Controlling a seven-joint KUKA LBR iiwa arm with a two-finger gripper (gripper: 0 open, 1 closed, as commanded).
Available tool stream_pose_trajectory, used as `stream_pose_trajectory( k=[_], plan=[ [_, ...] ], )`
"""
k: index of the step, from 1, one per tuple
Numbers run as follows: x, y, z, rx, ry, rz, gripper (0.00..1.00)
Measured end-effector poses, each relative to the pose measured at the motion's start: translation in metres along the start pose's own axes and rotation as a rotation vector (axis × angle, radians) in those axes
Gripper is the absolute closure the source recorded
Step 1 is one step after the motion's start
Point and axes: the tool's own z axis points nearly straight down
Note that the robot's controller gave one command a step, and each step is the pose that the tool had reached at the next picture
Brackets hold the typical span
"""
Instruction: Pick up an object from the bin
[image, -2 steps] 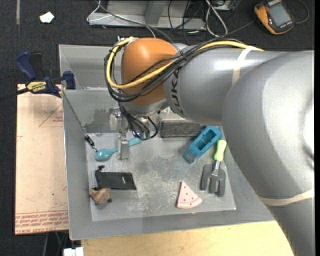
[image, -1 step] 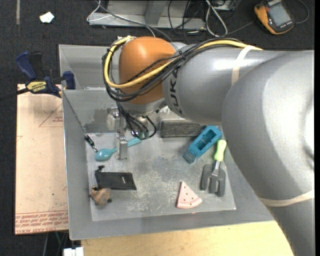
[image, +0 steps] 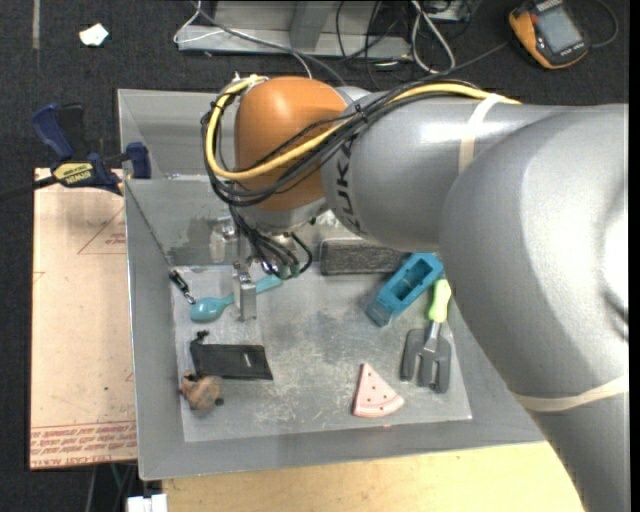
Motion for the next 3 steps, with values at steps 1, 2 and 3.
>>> stream_pose_trajectory(
  k=[1, 2, 3],
  plan=[
    [-0.020, 0.015, -0.018, -0.002, -0.006, -0.034, 0.00],
    [-0.010, 0.006, -0.001, -0.003, -0.006, 0.075, 0.00],
    [-0.001, -0.022, 0.037, -0.003, -0.006, 0.142, 0.00]
  ],
)
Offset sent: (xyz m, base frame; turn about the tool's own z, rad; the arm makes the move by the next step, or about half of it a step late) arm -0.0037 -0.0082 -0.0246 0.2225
